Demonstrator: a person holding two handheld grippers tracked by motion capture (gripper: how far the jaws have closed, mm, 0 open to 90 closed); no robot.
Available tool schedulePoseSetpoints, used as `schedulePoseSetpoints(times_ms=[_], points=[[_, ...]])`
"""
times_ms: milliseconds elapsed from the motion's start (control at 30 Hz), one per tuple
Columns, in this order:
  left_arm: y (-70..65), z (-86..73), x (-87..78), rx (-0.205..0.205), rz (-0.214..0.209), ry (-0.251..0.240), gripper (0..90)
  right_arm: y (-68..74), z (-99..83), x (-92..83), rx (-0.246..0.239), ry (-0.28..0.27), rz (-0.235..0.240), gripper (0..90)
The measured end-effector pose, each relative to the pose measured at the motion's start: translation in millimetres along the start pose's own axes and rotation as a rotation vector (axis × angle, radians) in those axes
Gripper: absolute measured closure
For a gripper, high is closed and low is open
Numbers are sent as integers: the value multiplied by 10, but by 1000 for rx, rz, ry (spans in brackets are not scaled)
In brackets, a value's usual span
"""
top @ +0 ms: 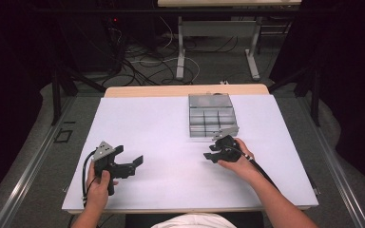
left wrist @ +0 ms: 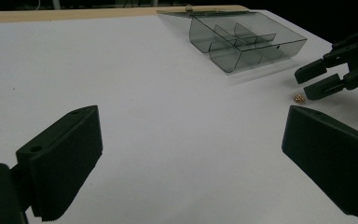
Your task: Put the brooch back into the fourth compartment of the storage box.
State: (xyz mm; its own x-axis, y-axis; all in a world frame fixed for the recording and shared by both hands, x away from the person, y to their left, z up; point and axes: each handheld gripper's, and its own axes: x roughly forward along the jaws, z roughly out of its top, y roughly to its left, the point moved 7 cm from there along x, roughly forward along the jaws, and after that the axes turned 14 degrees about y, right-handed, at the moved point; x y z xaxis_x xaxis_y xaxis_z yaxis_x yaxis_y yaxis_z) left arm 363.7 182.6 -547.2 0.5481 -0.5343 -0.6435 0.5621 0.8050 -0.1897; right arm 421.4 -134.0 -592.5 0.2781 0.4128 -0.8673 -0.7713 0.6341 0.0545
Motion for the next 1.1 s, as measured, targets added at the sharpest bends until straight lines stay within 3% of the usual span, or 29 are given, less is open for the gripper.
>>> schedulePoseSetpoints(times_ms=[200,300,333,433,900,1100], points=[[1,0,1,1,0,1,54,24,-20,28,11,26,5,578],[-2,-1,0,1,0,2,55,21,-20,65,-10,23,6,591],[-2,-2,-2,2,-1,2,57,22,-38,86,-15,49,4,611],[12,-3,-7,4,5,0,60,40,-48,104,1,59,7,618],[9,-5,-10,-4,0,0,66,61,-39,119,-40,49,-6,752],[7,-4,-9,-5,-2,0,70,65,-41,120,-23,51,-4,769]])
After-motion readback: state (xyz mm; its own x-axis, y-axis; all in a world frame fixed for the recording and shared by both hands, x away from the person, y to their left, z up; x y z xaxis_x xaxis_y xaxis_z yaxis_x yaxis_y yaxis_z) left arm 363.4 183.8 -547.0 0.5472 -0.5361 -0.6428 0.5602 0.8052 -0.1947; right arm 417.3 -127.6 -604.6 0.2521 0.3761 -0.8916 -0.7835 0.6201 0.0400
